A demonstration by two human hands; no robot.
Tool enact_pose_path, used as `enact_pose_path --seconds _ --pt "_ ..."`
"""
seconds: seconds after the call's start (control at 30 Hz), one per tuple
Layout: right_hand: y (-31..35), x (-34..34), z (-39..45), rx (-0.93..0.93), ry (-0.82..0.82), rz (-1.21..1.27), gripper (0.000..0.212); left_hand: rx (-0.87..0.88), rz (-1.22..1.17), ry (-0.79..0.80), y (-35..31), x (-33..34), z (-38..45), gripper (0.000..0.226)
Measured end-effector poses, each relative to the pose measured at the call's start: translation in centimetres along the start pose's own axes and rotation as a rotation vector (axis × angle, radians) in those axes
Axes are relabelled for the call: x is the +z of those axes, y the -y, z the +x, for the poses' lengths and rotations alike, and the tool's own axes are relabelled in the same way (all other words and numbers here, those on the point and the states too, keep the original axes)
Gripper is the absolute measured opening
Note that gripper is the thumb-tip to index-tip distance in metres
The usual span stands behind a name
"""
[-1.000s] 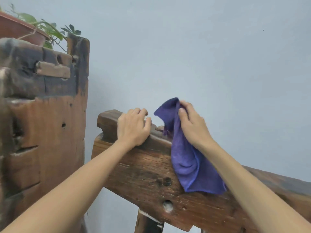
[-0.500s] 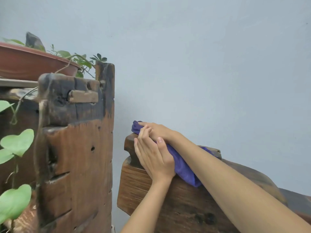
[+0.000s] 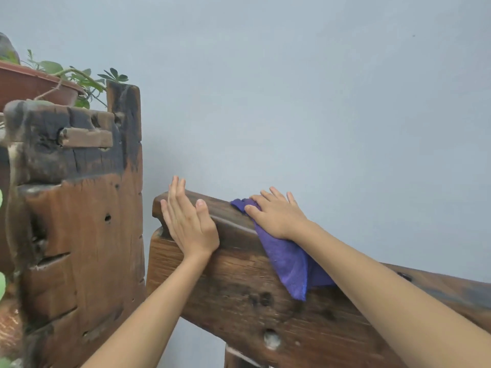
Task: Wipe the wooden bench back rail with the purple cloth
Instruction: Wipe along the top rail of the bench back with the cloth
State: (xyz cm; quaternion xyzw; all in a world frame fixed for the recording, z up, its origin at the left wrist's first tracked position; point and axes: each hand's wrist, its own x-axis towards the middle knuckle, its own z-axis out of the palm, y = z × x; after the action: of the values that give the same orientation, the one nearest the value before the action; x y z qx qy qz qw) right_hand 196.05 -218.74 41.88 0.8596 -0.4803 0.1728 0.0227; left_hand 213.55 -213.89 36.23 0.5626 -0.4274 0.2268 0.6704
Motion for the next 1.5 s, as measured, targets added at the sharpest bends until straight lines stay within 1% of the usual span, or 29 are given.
enact_pose_path --seconds 0.1,0.17,0.2,0.3,0.4,0.5,0.57,0.63,0.73,0.8,0.83,0.87,0.93,1.03,1.1,1.2,1.23,1.3,1.37,1.4,1.5 --pt "-6.4 -0.8 -5.9 0.103 0.064 0.192 0.058 0.014 0.048 0.028 0.3 -0.2 -0.2 0.053" --pt "-11.6 -1.5 -10.6 0.234 0.120 0.290 0.053 0.017 0.079 0.047 0.2 -0.3 -0.2 0.052" --pt "-14.1 -2.1 -13.1 0.309 0.153 0.290 0.052 0.020 0.102 0.067 0.2 -0.4 -0.2 0.053" --pt "-20.7 -4.5 -20.1 0.471 0.179 0.116 0.056 0.062 0.229 0.149 -0.1 -0.9 -0.3 0.050" --pt "-25.1 -7.3 -26.3 0.574 0.131 -0.012 0.056 0.113 0.437 0.267 -0.9 -1.6 -0.6 0.050" --pt "-28.1 -9.5 -30.5 0.664 0.100 -0.165 0.048 0.092 0.554 0.478 -4.1 -2.5 -1.5 0.059" --pt "-28.9 -10.0 -31.7 0.663 0.087 -0.382 0.050 0.199 0.601 0.618 -7.8 -2.4 -3.4 0.059" --pt "-28.6 -10.2 -32.2 0.647 0.056 -0.540 0.055 0.340 0.583 0.759 -11.9 -1.8 -6.2 0.058" --pt "-28.8 -11.0 -33.5 0.570 0.066 -0.642 0.050 0.548 0.430 1.061 -18.4 0.3 -11.7 0.064" --pt "-28.7 -12.1 -34.9 0.540 0.040 -0.651 0.037 0.595 0.283 1.306 -22.9 1.9 -15.5 0.064" --pt "-28.4 -12.6 -35.6 0.549 0.009 -0.642 0.029 0.597 0.226 1.395 -25.0 2.6 -17.2 0.064" --pt "-28.2 -12.8 -36.2 0.551 -0.032 -0.636 0.023 0.604 0.185 1.445 -27.2 3.4 -18.8 0.064" --pt "-28.2 -13.0 -36.8 0.525 -0.082 -0.637 0.020 0.623 0.128 1.500 -31.2 4.9 -21.1 0.063" --pt "-29.0 -14.0 -36.9 0.499 -0.153 -0.613 0.025 0.677 0.022 1.592 -36.4 6.7 -23.6 0.059" --pt "-30.5 -15.8 -37.4 0.556 -0.176 -0.612 0.028 0.708 -0.074 1.626 -39.9 7.6 -25.5 0.058" --pt "-34.1 -18.5 -38.7 0.662 -0.181 -0.622 0.030 0.579 -0.216 1.629 -44.6 8.9 -28.3 0.067" --pt "-35.5 -19.2 -39.4 0.692 -0.180 -0.622 0.030 0.581 -0.206 1.625 -46.0 9.5 -29.1 0.067" --pt "-38.0 -20.3 -40.4 0.723 -0.187 -0.613 0.030 0.663 -0.082 1.588 -47.9 11.0 -30.0 0.064" --pt "-41.1 -21.7 -41.6 0.751 -0.195 -0.611 0.031 0.645 0.025 1.549 -50.1 12.5 -30.5 0.063" --pt "-42.7 -22.5 -42.3 0.771 -0.200 -0.612 0.031 0.623 0.042 1.543 -51.2 13.2 -30.6 0.060" --pt "-47.3 -25.0 -44.4 0.847 -0.212 -0.603 0.030 0.643 0.052 1.566 -54.2 14.7 -31.3 0.059"
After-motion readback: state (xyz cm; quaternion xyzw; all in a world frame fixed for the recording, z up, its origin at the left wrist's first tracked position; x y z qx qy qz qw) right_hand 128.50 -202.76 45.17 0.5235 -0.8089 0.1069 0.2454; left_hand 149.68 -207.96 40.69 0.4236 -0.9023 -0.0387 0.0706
